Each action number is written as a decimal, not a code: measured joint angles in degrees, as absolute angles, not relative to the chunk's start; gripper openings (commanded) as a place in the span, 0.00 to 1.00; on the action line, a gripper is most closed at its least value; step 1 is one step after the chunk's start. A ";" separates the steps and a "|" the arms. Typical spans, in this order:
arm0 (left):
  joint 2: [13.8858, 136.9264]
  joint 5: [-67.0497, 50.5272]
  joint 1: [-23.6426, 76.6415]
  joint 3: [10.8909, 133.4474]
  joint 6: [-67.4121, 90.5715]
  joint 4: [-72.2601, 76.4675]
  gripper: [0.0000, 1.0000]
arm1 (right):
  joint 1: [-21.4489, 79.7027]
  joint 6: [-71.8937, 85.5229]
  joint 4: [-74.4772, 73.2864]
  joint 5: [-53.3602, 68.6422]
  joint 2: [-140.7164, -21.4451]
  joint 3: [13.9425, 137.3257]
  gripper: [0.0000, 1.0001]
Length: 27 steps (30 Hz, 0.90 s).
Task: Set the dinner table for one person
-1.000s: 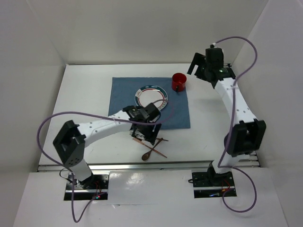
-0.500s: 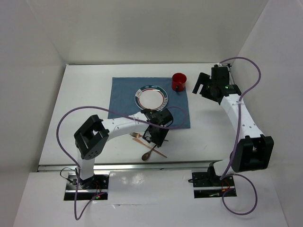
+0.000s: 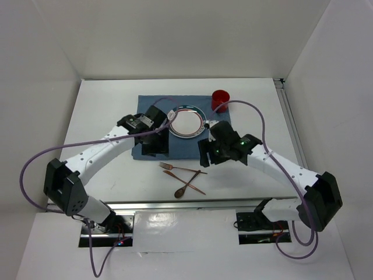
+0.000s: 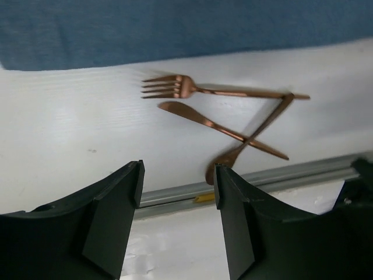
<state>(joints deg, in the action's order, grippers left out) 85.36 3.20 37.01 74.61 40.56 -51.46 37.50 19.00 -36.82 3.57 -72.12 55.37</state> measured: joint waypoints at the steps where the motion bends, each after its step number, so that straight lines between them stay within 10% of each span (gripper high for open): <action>1: 85.19 3.16 35.42 74.61 40.66 -51.96 0.69 | 39.38 18.33 -36.73 3.22 -72.14 54.89 0.73; 27: 76.62 -1.61 17.21 66.50 40.49 -52.95 0.69 | 65.73 -1.74 -26.74 -12.27 -84.44 53.23 0.65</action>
<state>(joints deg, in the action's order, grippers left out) 76.62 -1.61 17.21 66.50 40.49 -52.95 65.73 -1.74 -26.74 -12.27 -84.44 53.23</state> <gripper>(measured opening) 0.689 0.657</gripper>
